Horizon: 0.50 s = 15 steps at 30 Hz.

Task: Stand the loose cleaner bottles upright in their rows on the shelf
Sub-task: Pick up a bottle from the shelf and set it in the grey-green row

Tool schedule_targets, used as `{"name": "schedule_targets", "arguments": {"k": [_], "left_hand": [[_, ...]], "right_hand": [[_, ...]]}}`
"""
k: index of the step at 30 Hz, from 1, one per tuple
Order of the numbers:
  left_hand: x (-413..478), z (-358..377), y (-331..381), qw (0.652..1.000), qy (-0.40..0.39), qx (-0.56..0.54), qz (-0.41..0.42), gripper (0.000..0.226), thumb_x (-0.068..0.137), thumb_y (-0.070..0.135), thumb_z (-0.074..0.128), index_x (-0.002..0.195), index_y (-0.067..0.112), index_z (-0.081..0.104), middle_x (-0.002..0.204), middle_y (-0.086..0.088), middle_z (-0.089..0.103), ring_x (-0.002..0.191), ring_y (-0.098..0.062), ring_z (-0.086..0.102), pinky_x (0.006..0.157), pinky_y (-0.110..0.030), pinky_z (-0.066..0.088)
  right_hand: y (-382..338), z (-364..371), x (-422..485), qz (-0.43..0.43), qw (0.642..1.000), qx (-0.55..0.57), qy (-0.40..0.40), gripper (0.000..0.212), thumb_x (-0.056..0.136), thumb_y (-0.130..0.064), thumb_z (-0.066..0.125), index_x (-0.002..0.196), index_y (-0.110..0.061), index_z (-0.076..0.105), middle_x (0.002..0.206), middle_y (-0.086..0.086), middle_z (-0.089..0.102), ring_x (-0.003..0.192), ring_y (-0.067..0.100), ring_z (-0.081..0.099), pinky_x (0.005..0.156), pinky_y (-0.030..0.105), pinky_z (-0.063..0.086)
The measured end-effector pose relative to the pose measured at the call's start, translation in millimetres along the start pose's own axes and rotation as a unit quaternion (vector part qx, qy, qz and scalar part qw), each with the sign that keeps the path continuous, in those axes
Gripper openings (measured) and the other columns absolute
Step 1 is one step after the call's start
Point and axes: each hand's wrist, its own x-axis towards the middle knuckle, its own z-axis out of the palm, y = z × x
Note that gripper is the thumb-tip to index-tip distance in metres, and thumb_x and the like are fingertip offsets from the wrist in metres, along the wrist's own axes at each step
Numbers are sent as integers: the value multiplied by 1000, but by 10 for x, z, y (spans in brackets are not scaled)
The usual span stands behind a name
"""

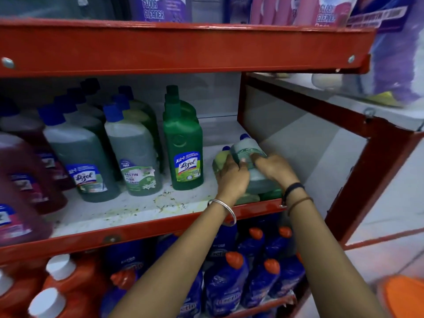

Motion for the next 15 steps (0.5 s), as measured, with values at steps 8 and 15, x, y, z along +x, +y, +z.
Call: {"name": "schedule_targets", "arguments": {"k": [8, 15], "left_hand": [[-303, -332, 46, 959, -75, -272, -22, 39, 96, 21, 41, 134, 22, 33, 104, 1, 59, 88, -14, 62, 75, -29, 54], [-814, -879, -103, 970, -95, -216, 62, 44, 93, 18, 51, 134, 20, 36, 116, 0, 62, 88, -3, 62, 69, -10, 52]], "right_hand": [[-57, 263, -265, 0, 964, 264, 30, 30, 85, -35, 59, 94, -6, 60, 81, 8, 67, 82, 27, 68, 74, 37, 57], [-141, 666, -857, -68, 901, 428, 15, 55, 79, -39, 64, 118, -2, 50, 111, 14, 68, 95, 26, 69, 76, 34, 57]]}}
